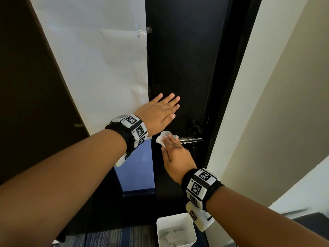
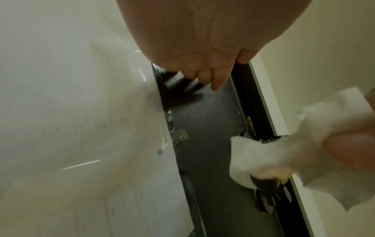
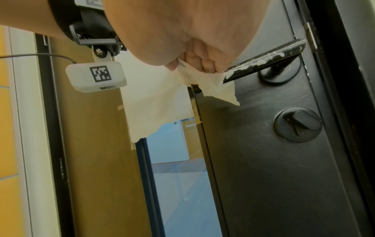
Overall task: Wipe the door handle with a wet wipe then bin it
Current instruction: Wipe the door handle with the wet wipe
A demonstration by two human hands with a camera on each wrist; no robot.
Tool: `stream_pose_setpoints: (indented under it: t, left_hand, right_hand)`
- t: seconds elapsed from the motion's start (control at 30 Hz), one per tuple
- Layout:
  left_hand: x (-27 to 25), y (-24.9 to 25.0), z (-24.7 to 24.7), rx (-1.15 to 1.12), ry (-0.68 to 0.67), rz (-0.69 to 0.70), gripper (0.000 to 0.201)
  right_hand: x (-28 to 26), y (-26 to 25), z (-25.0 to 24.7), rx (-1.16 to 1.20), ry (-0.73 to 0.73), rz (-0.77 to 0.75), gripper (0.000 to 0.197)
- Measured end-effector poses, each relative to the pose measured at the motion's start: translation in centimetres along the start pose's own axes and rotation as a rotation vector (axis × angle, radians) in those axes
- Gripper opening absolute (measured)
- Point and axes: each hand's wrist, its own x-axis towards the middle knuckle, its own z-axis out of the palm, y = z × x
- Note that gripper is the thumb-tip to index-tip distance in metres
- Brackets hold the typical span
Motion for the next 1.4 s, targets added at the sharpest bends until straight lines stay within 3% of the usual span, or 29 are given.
stream_pose_setpoints:
  t: [0.2, 0.33, 0.5, 0.63, 0.8, 0.97, 1.17, 1.3, 1.4]
  left_hand:
    - [-0.5, 0.3, -0.4, -0.066, -0.054, -0.035, 0.050]
    - [-1.1, 0.4, -0.5, -0.122, -0.065, -0.066, 0.048]
    - [-2.5, 0.9, -0.6, -0.461, 0.036, -0.264, 0.042]
    - [-3.6, 1.3, 0.1, -0.805, 0.112, -0.431, 0.045]
    - [-4.5, 2.6, 0.6, -0.962, 0.147, -0.511, 0.037]
    - [-4.8, 3.3, 0.8, -1.065, 0.144, -0.539, 0.015]
    - [-4.6, 4.2, 0.3, -1.175, 0.082, -0.572, 0.004]
    - [-4.5, 4.5, -0.2, -1.142, 0.084, -0.602, 0.027]
    - [-4.5, 4.5, -0.4, -1.219, 0.085, -0.691, 0.024]
  right_hand:
    - [0.0, -0.6, 0.7, 0.058, -0.080, -0.060, 0.045]
    - [-0.1, -1.0, -0.4, 0.392, 0.009, -0.027, 0.029]
    - [1.1, -0.3, -3.8, 0.622, 0.066, 0.131, 0.035]
    - [2.2, 0.5, -6.5, 0.668, 0.099, 0.213, 0.037]
    - [3.2, 1.0, -8.7, 0.787, 0.061, 0.251, 0.030]
    - [3.4, 1.4, -9.6, 0.827, 0.022, 0.249, 0.024]
    - [3.2, 1.5, -10.2, 0.891, -0.003, 0.253, 0.027]
    - [2.9, 1.9, -10.6, 0.841, 0.024, 0.206, 0.022]
    - [2.7, 2.4, -10.6, 0.768, 0.095, 0.151, 0.021]
